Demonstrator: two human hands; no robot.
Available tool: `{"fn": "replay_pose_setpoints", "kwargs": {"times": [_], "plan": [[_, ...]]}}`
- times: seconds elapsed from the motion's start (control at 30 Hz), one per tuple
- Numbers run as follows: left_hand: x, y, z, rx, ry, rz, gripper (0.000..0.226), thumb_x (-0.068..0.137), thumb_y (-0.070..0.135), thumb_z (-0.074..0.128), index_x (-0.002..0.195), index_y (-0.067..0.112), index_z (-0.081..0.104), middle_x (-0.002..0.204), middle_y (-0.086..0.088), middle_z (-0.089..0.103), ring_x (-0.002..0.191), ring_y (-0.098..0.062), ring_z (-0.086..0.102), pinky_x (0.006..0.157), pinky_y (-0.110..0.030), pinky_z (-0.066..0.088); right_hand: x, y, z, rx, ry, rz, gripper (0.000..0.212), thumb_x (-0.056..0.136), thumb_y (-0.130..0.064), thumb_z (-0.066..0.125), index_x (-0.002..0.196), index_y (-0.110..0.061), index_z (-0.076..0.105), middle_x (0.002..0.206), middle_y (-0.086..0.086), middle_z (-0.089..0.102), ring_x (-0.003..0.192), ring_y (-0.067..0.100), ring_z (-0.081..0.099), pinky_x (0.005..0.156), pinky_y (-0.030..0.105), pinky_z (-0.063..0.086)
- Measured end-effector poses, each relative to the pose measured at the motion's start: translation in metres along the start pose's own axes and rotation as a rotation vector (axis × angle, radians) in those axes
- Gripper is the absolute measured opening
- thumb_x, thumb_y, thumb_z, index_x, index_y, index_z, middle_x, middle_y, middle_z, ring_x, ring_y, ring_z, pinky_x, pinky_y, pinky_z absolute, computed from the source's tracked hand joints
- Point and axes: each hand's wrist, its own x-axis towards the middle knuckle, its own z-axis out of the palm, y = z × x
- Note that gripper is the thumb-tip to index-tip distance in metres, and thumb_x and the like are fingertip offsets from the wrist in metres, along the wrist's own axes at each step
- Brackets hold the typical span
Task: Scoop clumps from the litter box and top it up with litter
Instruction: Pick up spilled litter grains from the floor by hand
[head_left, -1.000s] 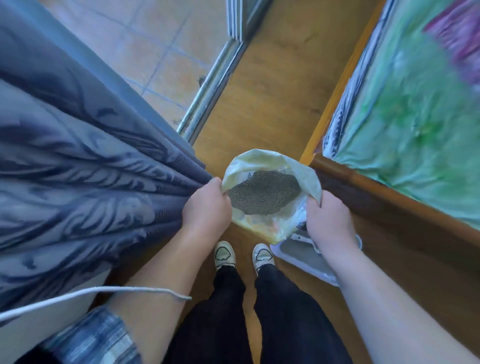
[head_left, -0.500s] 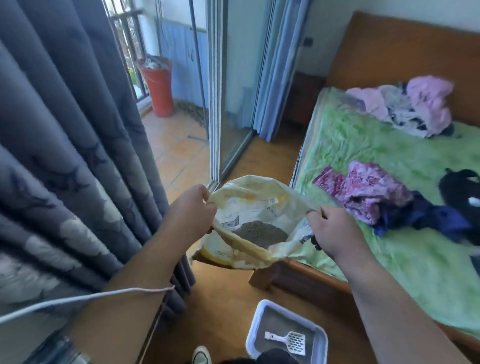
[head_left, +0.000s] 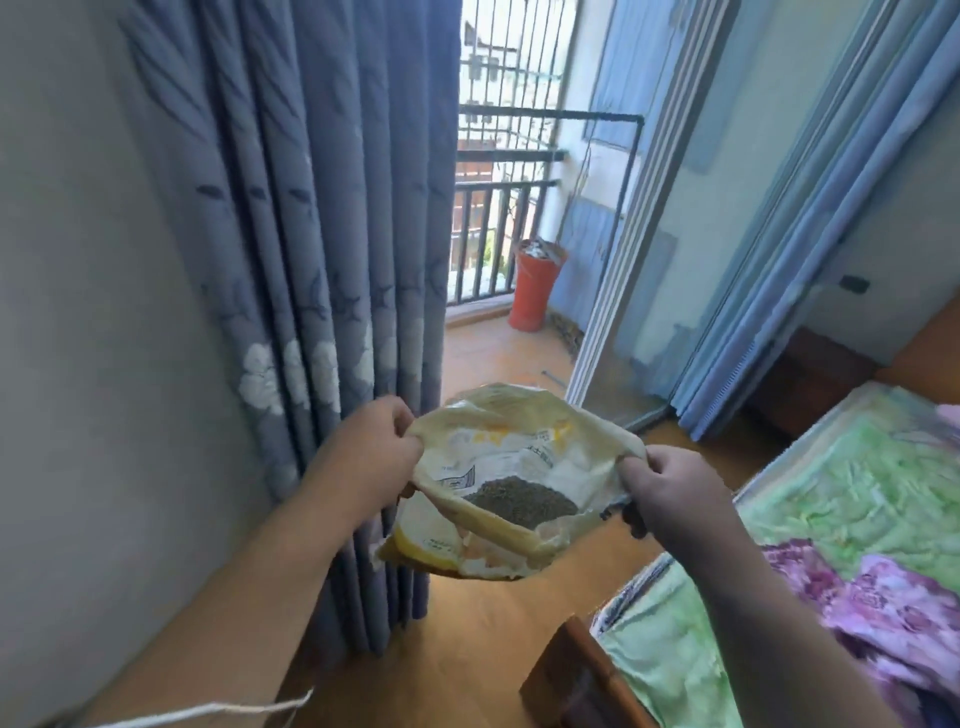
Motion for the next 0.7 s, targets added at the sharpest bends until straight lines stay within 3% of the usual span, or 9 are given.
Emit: {"fn": "replay_pose_setpoints", "kwargs": {"times": [0.07, 0.2, 0.4, 0.53, 0.7], "plan": [[-0.028, -0.009, -0.012, 0.021, 0.047, -0.071, 0.010, 0.087, 0.021, 0.059, 0.078, 0.024, 0.057, 0.062, 0.007, 0.063, 0.048, 0.008, 0.058, 0.052, -0.028, 0.044, -0.004, -0.006, 0.008, -0.005, -0.089, -0.064, 0.033, 0.090, -0.019, 0.054, 0.063, -0.006, 0.065, 0.051, 0.007, 0.065, 0.044, 0.020, 0.062, 0.052, 0.037, 0.050], [-0.089, -0.036, -0.046, 0.027, 0.143, -0.229, 0.012, 0.088, 0.018, 0.060, 0.078, 0.023, 0.056, 0.062, 0.005, 0.063, 0.043, -0.002, 0.058, 0.048, -0.025, 0.045, -0.021, -0.035, 0.035, -0.022, -0.266, -0.189, 0.034, 0.091, -0.018, 0.051, 0.065, -0.002, 0.065, 0.050, 0.007, 0.065, 0.042, 0.018, 0.061, 0.050, 0.031, 0.047], [-0.202, -0.081, -0.113, -0.025, 0.334, -0.448, 0.011, 0.086, 0.016, 0.057, 0.076, 0.020, 0.059, 0.056, 0.001, 0.068, 0.046, -0.010, 0.066, 0.053, -0.035, 0.054, -0.071, -0.093, 0.094, -0.024, -0.498, -0.383, 0.037, 0.090, -0.024, 0.050, 0.067, 0.001, 0.063, 0.054, 0.013, 0.066, 0.050, 0.028, 0.063, 0.057, 0.042, 0.052], [-0.281, -0.114, -0.154, -0.048, 0.480, -0.604, 0.007, 0.085, 0.013, 0.055, 0.081, 0.018, 0.059, 0.057, -0.001, 0.070, 0.048, -0.015, 0.068, 0.064, -0.044, 0.060, -0.121, -0.138, 0.137, -0.034, -0.634, -0.495, 0.038, 0.091, -0.029, 0.051, 0.075, 0.002, 0.065, 0.053, 0.010, 0.062, 0.052, 0.023, 0.058, 0.053, 0.031, 0.042], [-0.375, -0.145, -0.197, -0.051, 0.648, -0.772, 0.008, 0.087, 0.011, 0.054, 0.083, 0.015, 0.058, 0.058, -0.001, 0.070, 0.048, -0.013, 0.067, 0.058, -0.035, 0.056, -0.196, -0.196, 0.185, -0.052, -0.786, -0.626, 0.036, 0.092, -0.026, 0.049, 0.070, -0.003, 0.066, 0.052, 0.006, 0.066, 0.055, 0.023, 0.064, 0.061, 0.033, 0.050]]}}
